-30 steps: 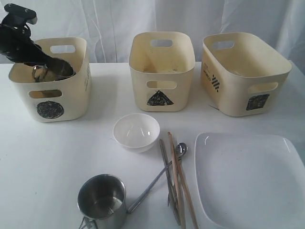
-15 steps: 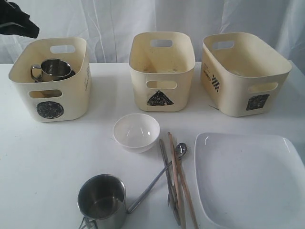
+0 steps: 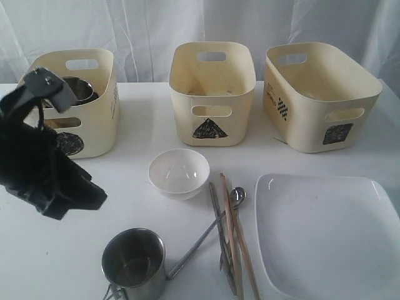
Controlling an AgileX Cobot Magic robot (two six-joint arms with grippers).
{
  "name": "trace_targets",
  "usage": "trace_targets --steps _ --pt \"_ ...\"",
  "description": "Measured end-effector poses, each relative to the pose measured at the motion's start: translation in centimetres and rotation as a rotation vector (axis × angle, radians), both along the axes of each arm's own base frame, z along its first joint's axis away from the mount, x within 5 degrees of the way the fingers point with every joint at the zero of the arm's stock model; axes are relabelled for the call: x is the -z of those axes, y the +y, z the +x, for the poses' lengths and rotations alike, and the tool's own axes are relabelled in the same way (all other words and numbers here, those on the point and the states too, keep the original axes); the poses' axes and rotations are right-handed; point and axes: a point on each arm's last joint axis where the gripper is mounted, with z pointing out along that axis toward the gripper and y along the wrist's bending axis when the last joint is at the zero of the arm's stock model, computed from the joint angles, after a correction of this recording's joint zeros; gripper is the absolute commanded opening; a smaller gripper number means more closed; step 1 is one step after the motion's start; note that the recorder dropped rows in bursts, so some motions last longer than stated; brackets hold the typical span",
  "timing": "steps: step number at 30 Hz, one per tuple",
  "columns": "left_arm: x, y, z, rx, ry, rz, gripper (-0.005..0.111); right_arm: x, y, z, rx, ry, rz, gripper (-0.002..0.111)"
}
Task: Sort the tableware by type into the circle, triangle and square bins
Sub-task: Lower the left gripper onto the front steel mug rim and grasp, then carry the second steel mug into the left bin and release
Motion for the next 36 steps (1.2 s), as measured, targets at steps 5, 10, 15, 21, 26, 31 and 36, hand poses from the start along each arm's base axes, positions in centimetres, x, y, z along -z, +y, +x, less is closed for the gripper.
trace_targets --steps 5,10,15,21,26,31,36 --pt "1.9 -1.3 0.1 0.021 0.016 0.019 0.059 0.0 0.0 0.0 0.0 0.0 0.0 0.0" --pt "3.4 -2.5 0.4 0.047 0.07 0.034 0.059 0.0 0.0 0.0 0.0 0.0 0.0 0.0" --pt "4.9 -3.2 1.0 0.06 0.105 0.061 0.059 0.0 0.0 0.0 0.0 0.0 0.0 0.0" --pt "7.2 -3.6 1.8 0.059 0.175 0.1 0.058 0.0 0.0 0.0 0.0 0.0 0.0 0.0" --pt "8.8 -3.8 2.3 0.063 0.217 0.128 0.032 0.0 0.0 0.0 0.0 0.0 0.0 0.0" --pt "9.8 -3.9 2.9 0.047 0.208 0.151 0.0 0.0 0.0 0.0 0.0 0.0 0.0 0.0" --pt "6.6 -3.3 4.6 0.075 0.053 0.263 0.0 0.0 0.0 0.0 0.0 0.0 0.0 0.0"
